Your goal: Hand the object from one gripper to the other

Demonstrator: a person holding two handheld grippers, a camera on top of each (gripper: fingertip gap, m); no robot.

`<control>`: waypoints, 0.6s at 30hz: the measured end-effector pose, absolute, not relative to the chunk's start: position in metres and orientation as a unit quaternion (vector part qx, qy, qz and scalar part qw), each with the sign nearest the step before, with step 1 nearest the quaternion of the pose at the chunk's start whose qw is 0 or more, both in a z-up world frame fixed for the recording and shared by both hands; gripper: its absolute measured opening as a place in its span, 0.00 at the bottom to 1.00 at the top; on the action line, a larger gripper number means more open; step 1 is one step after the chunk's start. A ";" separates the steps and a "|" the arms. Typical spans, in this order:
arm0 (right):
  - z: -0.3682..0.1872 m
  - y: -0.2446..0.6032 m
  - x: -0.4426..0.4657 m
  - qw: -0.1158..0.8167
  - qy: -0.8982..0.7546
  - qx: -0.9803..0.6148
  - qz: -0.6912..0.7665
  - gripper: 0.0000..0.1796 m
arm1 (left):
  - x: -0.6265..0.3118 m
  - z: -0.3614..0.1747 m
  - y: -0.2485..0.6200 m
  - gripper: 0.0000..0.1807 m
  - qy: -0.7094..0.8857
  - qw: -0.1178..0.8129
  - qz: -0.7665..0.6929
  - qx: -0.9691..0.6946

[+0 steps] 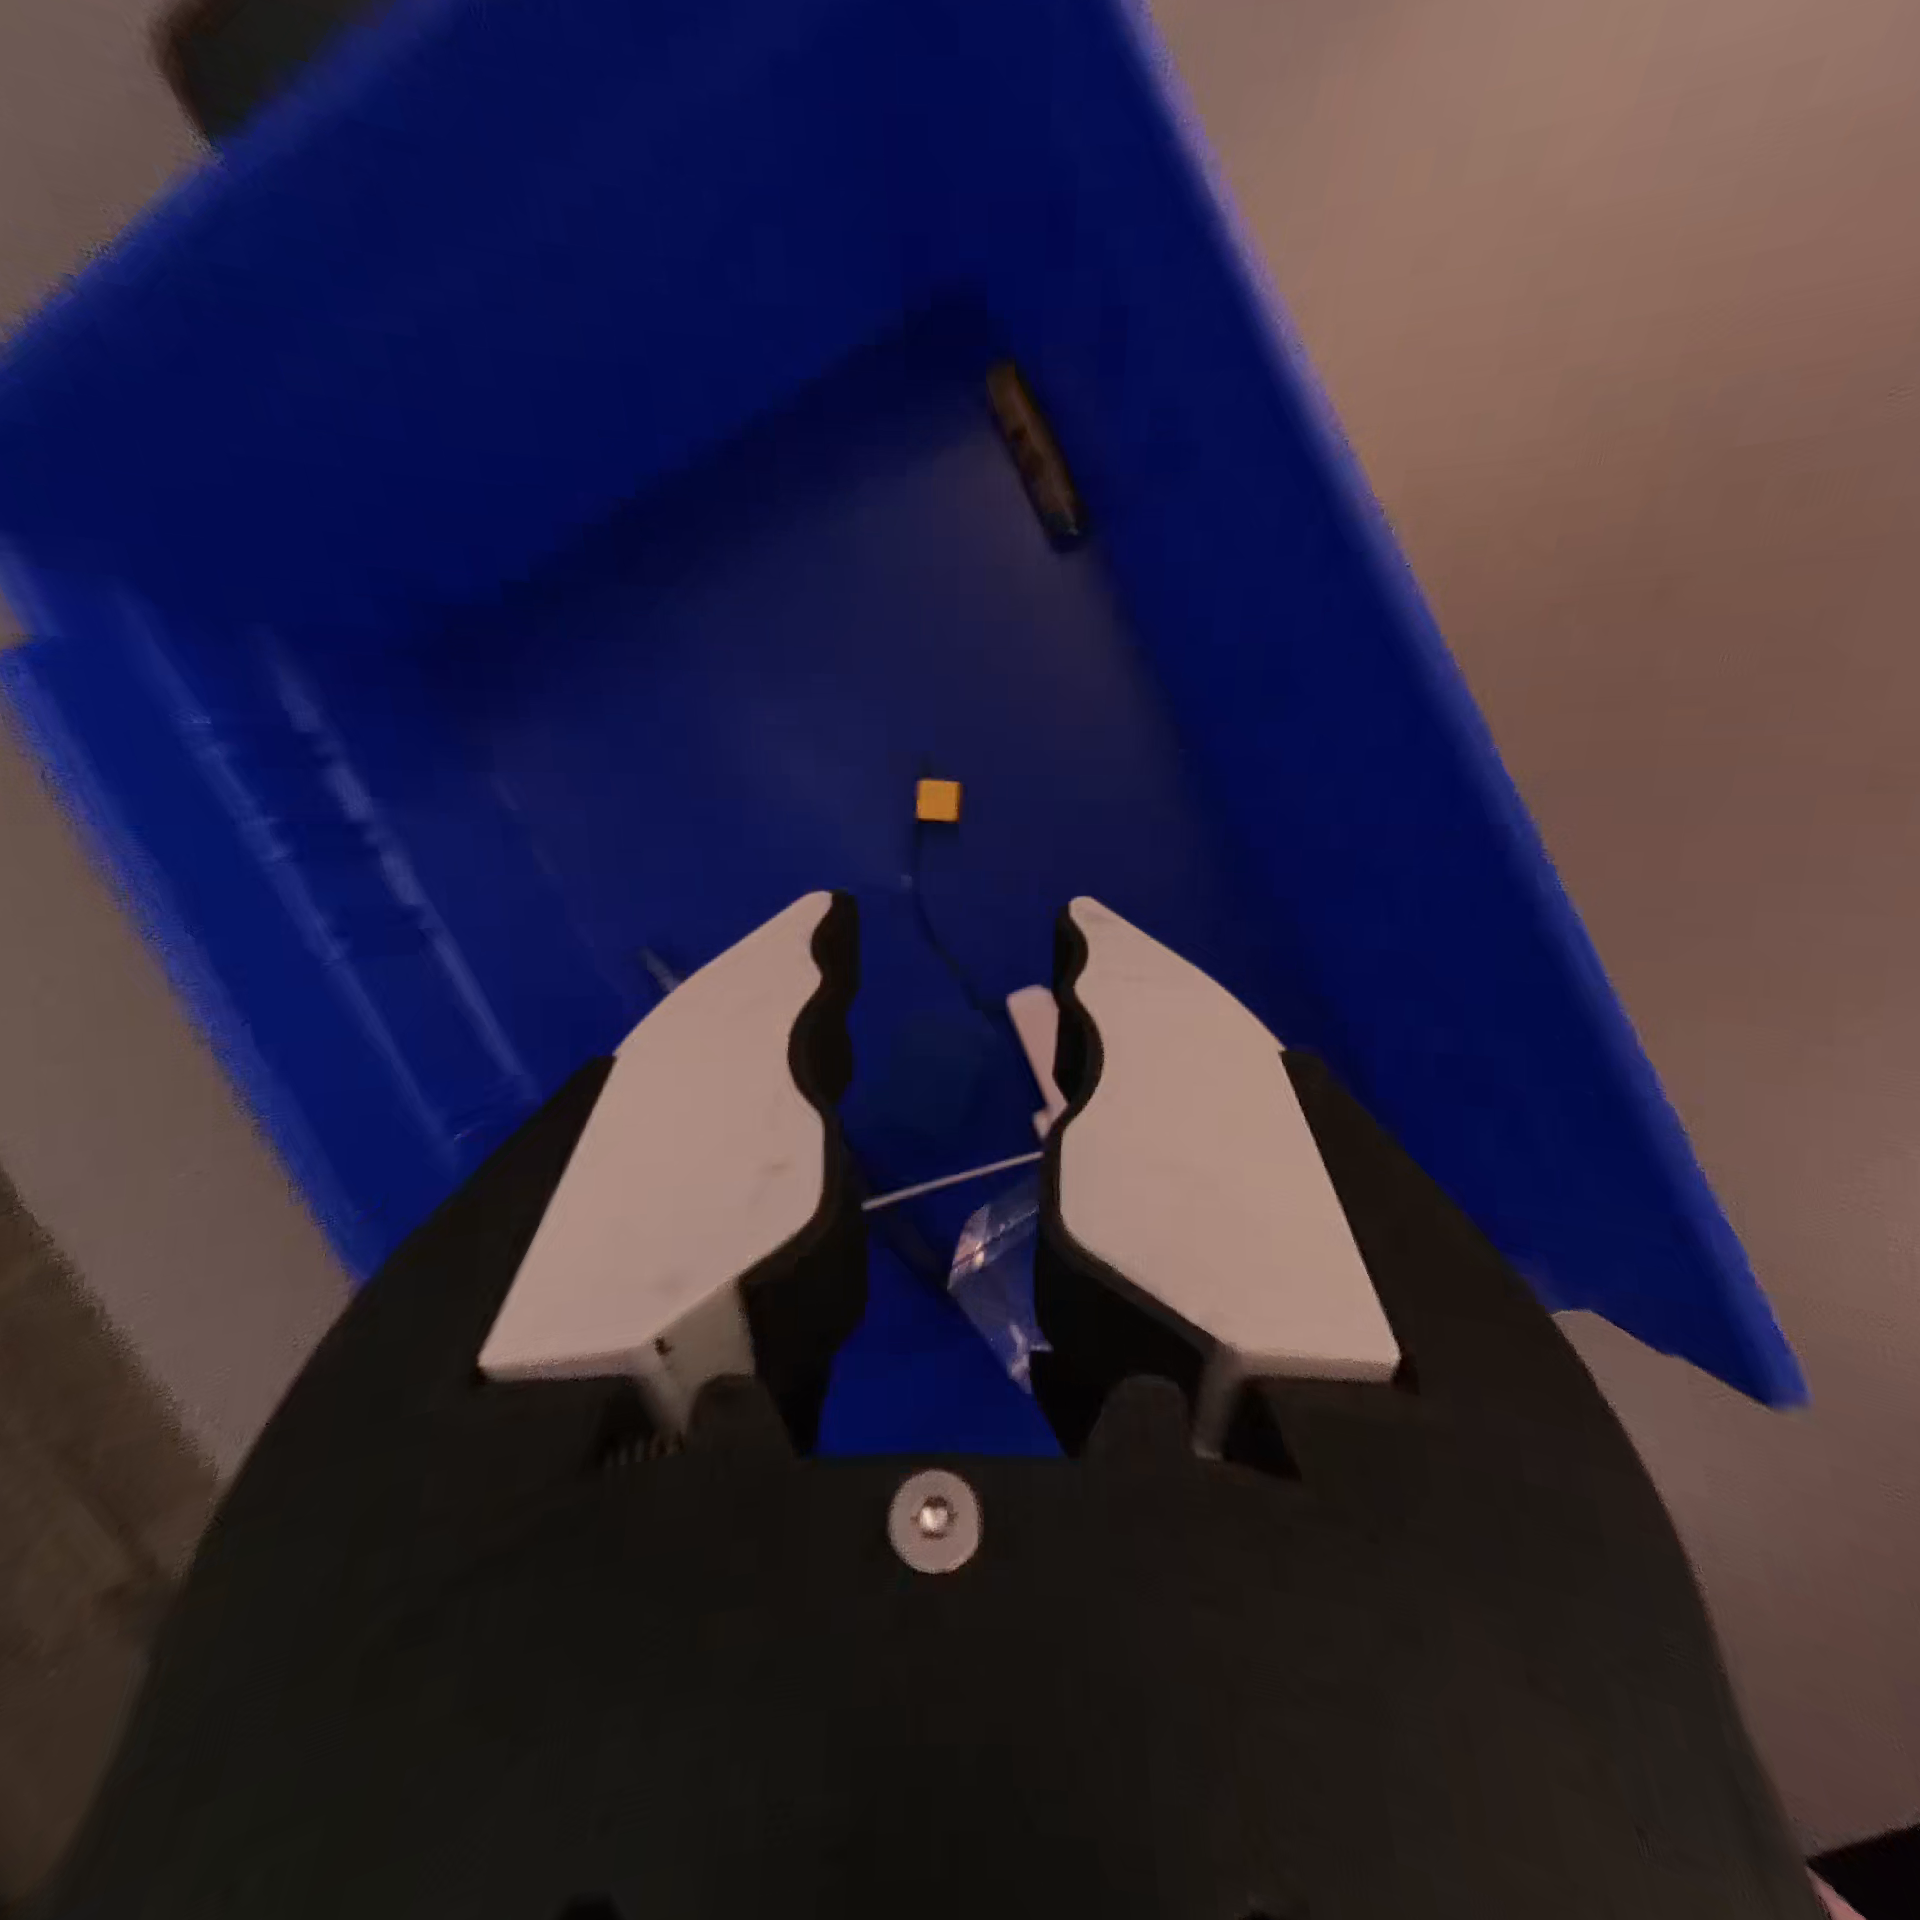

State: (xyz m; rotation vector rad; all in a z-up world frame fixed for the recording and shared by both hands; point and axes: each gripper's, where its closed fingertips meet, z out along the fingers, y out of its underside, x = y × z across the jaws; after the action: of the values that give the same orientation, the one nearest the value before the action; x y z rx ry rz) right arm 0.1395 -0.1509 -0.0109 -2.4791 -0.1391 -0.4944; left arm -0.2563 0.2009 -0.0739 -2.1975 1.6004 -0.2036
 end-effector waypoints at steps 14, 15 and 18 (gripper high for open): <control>-0.019 -0.148 0.136 0.297 -0.058 -0.939 -0.162 0.17 | -0.244 -0.131 0.226 0.13 0.579 0.173 -0.082 -0.792; -0.020 -0.148 0.136 0.298 -0.059 -0.939 -0.161 0.17 | -0.243 -0.133 0.225 0.14 0.578 0.166 -0.083 -0.795; -0.021 -0.150 0.137 0.296 -0.057 -0.940 -0.158 0.16 | -0.242 -0.139 0.226 0.16 0.583 0.162 -0.071 -0.793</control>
State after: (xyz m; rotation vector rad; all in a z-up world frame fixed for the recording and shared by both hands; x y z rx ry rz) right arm 0.1365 -0.1496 -0.0209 -2.5014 -0.1529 -0.4209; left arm -0.2422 0.2258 -0.1389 -2.2624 1.6635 -0.2020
